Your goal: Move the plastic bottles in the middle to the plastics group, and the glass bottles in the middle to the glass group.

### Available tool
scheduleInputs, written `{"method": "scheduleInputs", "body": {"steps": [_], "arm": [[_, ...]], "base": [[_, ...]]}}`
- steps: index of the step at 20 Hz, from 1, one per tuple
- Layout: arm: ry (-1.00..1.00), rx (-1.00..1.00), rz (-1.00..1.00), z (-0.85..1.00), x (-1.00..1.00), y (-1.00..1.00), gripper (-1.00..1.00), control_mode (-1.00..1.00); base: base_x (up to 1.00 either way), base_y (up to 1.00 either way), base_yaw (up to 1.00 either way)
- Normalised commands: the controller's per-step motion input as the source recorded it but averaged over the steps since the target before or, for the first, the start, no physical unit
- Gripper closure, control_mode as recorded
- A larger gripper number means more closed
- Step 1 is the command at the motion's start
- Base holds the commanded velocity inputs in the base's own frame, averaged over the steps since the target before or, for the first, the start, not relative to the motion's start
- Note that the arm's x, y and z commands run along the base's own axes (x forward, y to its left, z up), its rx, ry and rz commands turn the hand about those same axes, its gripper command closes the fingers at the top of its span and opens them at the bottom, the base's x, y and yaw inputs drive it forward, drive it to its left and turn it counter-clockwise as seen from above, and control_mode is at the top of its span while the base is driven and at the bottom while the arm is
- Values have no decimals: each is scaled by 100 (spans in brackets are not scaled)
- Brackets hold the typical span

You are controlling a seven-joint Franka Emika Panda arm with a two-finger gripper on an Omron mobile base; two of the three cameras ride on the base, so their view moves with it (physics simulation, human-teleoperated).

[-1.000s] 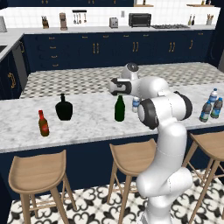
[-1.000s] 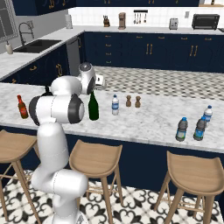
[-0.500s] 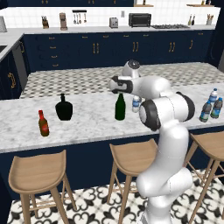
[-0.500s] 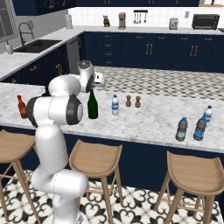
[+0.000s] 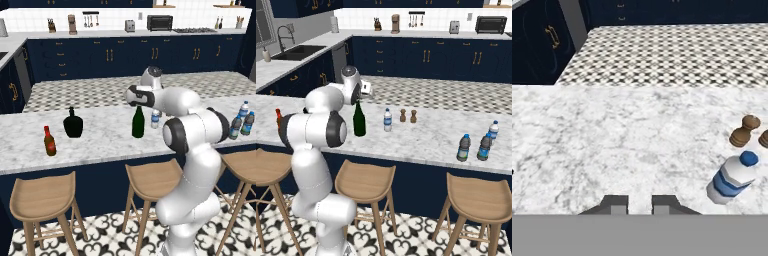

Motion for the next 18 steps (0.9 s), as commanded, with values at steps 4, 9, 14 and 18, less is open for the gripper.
{"method": "scheduleInputs", "body": {"steps": [4, 9, 14, 18], "arm": [[0, 0, 4, 17, -28, 27, 100, -100], [0, 2, 16, 12, -9, 47, 100, -100], [0, 2, 30, 0, 0, 75, 100, -100], [0, 0, 30, 0, -3, 92, 100, -100]], "base": [[0, 0, 0], [0, 0, 0], [0, 0, 0], [0, 0, 0]]}}
